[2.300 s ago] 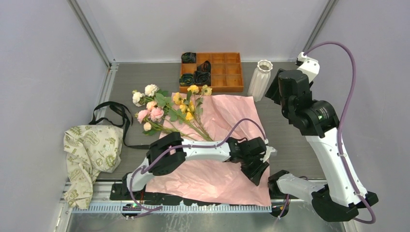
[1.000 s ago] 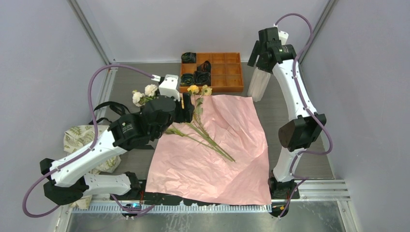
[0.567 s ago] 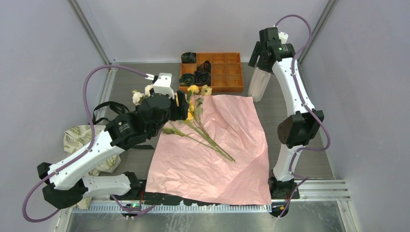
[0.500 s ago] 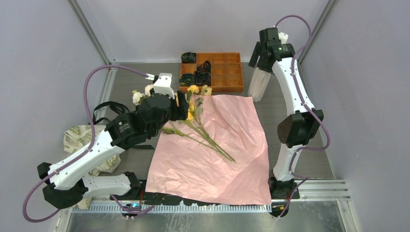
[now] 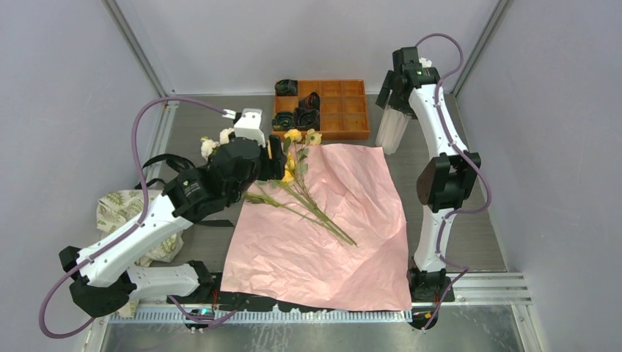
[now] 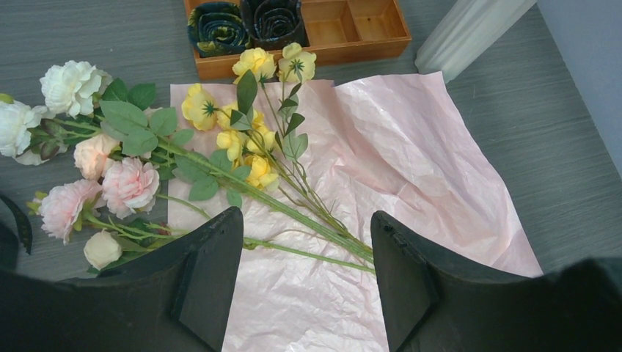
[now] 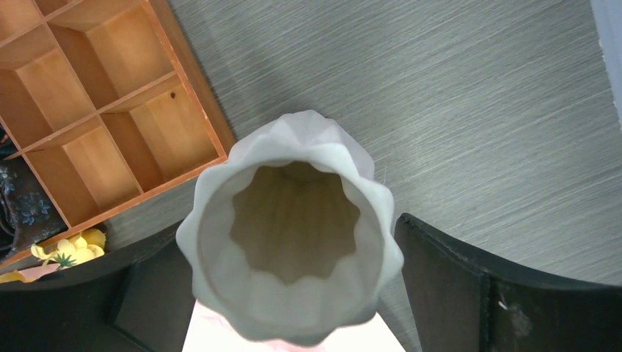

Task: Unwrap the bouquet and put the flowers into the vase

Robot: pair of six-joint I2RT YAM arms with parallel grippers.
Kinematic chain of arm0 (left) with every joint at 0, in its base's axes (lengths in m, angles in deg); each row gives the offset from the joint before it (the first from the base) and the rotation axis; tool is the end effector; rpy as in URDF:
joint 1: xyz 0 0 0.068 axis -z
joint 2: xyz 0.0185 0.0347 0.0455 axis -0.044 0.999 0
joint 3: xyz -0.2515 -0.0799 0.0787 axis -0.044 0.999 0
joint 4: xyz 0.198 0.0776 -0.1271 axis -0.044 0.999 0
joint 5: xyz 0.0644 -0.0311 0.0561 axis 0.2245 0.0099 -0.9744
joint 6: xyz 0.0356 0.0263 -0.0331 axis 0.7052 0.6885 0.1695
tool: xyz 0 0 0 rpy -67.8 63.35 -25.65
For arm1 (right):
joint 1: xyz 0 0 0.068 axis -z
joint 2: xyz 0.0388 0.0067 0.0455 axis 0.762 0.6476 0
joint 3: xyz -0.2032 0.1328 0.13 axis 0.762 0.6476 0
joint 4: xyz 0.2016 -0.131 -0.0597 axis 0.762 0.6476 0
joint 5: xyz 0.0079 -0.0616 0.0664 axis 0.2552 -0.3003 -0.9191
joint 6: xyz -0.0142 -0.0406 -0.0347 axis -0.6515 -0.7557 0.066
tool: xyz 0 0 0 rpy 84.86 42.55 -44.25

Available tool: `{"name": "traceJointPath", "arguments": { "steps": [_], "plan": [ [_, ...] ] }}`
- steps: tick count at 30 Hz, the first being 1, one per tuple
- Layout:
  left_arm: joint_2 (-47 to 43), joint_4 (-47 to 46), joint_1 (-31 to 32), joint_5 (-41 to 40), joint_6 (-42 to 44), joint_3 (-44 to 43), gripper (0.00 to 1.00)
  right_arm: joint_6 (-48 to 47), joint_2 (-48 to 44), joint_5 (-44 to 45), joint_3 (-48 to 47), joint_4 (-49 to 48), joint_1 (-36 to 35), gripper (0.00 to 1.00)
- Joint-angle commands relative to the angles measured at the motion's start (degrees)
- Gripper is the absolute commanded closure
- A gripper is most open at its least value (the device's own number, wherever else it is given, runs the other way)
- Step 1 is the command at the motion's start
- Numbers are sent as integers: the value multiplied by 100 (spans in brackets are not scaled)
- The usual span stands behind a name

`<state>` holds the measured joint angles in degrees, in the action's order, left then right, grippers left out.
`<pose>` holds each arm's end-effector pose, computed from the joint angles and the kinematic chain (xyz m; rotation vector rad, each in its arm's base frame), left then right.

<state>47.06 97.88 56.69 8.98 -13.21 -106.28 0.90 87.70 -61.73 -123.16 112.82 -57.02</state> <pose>0.1401 -0.1599 0.4156 0.0714 1.9664 -0.3977 0.4251 0.0429 0.3475 0.5104 2.3998 -0.1626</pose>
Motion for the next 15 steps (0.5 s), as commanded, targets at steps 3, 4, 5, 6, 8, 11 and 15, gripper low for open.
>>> {"name": "traceJointPath", "arguments": {
  "steps": [3, 4, 5, 6, 8, 11, 15],
  "plan": [
    [-70, -224, -97, 41, 31, 44, 35, -136, 49, -201, -316, -378, 17, 0],
    [-79, -229, -112, 43, 26, 58, 35, -141, 64, -198, -312, -390, 18, 1],
    [-86, -226, -123, 43, 27, 73, 35, -149, 83, -202, -316, -403, 17, 1],
    [-90, -237, -138, 43, 23, 85, 35, -167, 89, -209, -310, -413, 18, 0],
    [-103, -233, -152, 51, 17, 105, 35, -173, 109, -219, -287, -432, 18, 1],
    [-91, -232, -170, 69, 9, 106, 35, -194, 96, -295, -194, -481, 18, 6],
    [-87, -235, -183, 100, -8, 114, 35, -190, 23, -300, -38, -560, 24, 14]
  ]
}}
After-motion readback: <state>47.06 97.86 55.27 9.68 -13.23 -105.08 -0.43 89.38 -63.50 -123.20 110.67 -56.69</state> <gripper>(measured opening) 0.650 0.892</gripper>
